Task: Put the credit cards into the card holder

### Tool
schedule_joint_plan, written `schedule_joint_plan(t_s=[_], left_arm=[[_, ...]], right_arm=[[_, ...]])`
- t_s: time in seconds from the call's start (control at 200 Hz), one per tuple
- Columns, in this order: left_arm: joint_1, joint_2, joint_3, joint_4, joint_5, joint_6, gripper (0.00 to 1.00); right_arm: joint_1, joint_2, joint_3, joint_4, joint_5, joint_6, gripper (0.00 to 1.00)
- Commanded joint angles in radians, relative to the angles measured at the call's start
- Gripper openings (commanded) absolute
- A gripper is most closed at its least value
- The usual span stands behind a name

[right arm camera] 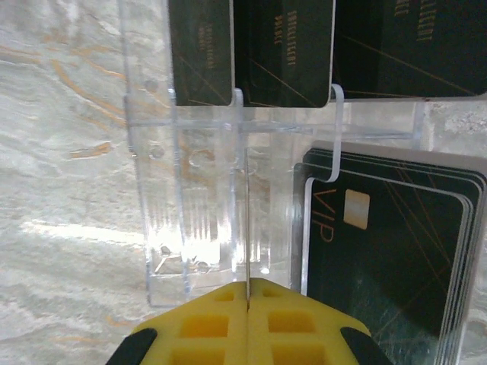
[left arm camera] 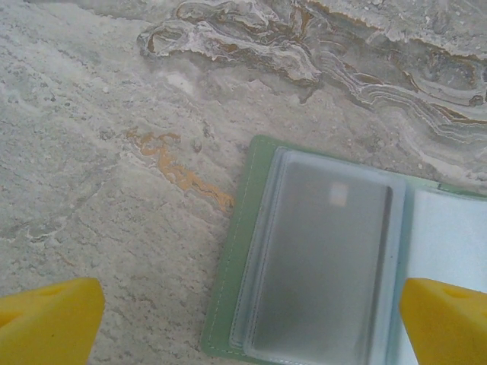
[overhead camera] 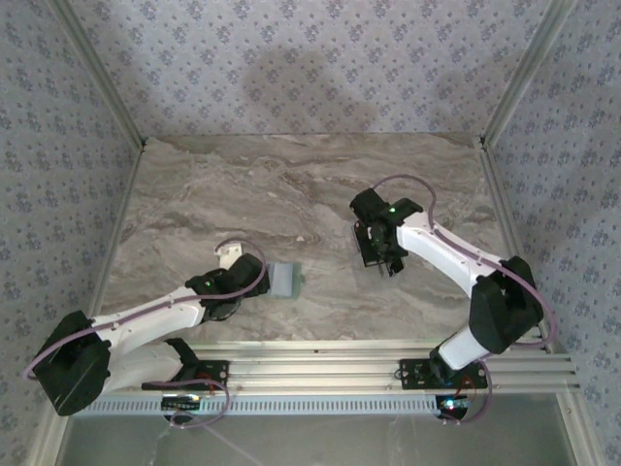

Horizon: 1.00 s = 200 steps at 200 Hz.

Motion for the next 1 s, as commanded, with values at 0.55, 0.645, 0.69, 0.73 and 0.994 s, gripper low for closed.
schedule_joint_plan(t_s=[0.55, 0.645, 0.69, 0.73, 0.994], left_arm=[[0.129, 0.007, 0.043, -0.039, -0.011, 0.006, 1.00], [0.139, 0.002, 0.041, -0.044, -0.026, -0.003, 1.00], [0.142, 0.001, 0.041, -0.043, -0.029, -0.006, 1.00], [0.146, -0.002, 0.041, -0.041, -0.029, -0.007, 1.00], [0.157, -0.013, 0.038, -0.040, -0.028, -0.005, 1.00]], right_arm=[[0.339, 0.042, -0.023, 0.569, -0.146, 0.420, 0.00], [0.391, 0.122, 0.004, 0.626, -0.099, 0.494, 0.00], [0.409, 0.161, 0.006, 0.641, -0.080, 0.530, 0.00], [0.423, 0.193, 0.045, 0.658, -0.068, 0.554, 0.00], [0.460, 0.318, 0.105, 0.700, -0.015, 0.649, 0.00]])
